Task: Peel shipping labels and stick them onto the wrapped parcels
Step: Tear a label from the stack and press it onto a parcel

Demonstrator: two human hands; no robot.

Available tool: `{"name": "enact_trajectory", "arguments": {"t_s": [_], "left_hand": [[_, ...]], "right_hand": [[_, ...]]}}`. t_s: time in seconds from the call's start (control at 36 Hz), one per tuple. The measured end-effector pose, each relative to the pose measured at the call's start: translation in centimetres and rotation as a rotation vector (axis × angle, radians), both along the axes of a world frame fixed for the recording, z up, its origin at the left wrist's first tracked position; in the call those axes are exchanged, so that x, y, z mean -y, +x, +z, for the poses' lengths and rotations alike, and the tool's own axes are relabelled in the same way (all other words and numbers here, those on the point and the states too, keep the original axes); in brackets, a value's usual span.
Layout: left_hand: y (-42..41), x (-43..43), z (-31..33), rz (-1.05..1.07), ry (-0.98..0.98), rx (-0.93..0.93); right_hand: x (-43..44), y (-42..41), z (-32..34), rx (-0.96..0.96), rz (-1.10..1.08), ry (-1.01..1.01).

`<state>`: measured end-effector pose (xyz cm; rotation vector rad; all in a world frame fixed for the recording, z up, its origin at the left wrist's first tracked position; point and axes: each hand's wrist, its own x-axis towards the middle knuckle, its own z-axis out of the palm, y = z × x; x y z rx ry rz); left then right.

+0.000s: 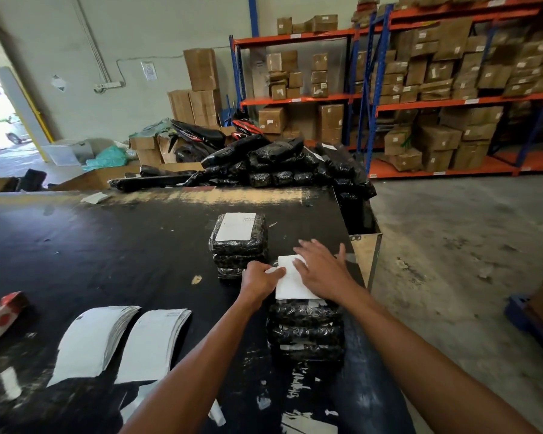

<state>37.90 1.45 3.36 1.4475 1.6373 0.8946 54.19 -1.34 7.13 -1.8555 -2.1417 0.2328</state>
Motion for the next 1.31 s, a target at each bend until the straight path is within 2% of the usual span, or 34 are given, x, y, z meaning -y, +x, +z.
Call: {"name": "enact_trajectory", "arguments": {"t_s": [0.11,0.36,0.5,0.61,0.75,0.89,1.06,1.17,1.31], "left_hand": [[-0.3,0.2,0.4,-0.02,0.005,-0.02],[-1.3,2.7,1.7,-0.118,0.004,-0.063],[-2.9,5.2,2.7,-0.379,-0.108,0.0],[-4.4,6.4,2.5,-0.511,-0.181,0.063],[-6.4,8.1,1.8,-0.693,-0.37,0.058],[-9.2,9.0,0.8,-0.752,-0.547,-0.107],[-12.4,8.7,0.1,-0.649,-0.764,-0.485],[-13.7,7.9,-1.1,-0.531,-0.764,-0.685],[-13.2,6.8,-1.9,-0.395,-0.775,-0.754]], "right_hand": [[-0.9,-0.6,-1.4,0.122,0.095,-0.226],[-0.3,-0.5,-1.9,0.087,0.075,-0.296],[-0.3,-0.5,-2.0,0.095,0.08,-0.313],[-0.3,-0.5,-2.2,0.108,0.081,-0.306],[-0.4,-0.4,-2.4,0.122,0.086,-0.304],[-0.3,-0.4,-2.7,0.131,0.089,-0.272],[-0.3,-0.4,-3.1,0.124,0.078,-0.213],[-0.3,-0.3,-3.2,0.102,0.078,-0.173],[0.0,0.2,-3.5,-0.091,0.049,-0.088]]}}
